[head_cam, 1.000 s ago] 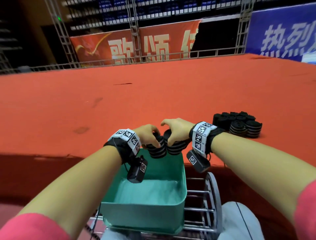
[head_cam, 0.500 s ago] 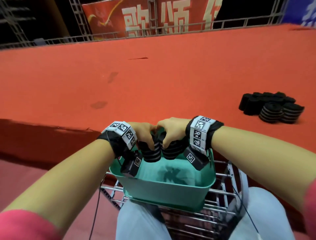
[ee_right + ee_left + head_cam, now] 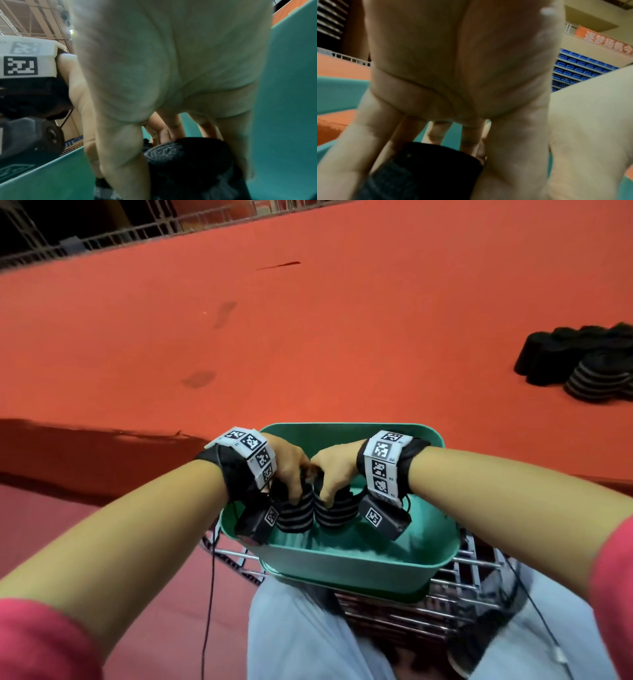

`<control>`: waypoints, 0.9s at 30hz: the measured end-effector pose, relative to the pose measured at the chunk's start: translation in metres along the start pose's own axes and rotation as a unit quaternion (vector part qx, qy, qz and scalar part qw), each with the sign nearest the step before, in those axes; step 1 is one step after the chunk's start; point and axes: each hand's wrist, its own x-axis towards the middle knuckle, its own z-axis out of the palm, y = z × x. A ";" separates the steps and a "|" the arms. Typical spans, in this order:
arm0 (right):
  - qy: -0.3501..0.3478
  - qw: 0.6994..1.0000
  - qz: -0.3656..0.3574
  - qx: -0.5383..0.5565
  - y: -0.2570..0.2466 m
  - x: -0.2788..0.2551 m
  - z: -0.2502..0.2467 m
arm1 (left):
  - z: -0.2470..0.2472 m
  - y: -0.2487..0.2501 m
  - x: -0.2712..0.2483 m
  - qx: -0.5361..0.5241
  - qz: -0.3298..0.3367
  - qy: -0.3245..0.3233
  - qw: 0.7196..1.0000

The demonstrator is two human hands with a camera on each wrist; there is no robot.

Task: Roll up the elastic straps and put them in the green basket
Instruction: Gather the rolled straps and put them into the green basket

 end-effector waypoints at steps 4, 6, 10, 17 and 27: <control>-0.027 0.999 -0.001 0.018 0.008 0.011 -0.001 | -0.006 0.006 0.005 0.022 -0.002 -0.012 1.000; -0.042 0.999 0.011 0.021 0.013 0.015 -0.001 | -0.007 0.011 0.009 0.029 -0.001 -0.023 0.999; -0.070 0.996 0.026 0.043 0.023 0.020 0.002 | -0.008 0.020 0.022 0.040 -0.008 -0.047 0.998; -0.130 0.988 0.033 0.071 0.032 0.026 0.016 | -0.004 0.026 0.046 0.086 -0.027 -0.103 0.991; -0.150 0.986 0.015 0.068 0.029 0.037 0.035 | 0.009 0.019 0.063 0.124 -0.034 -0.185 0.974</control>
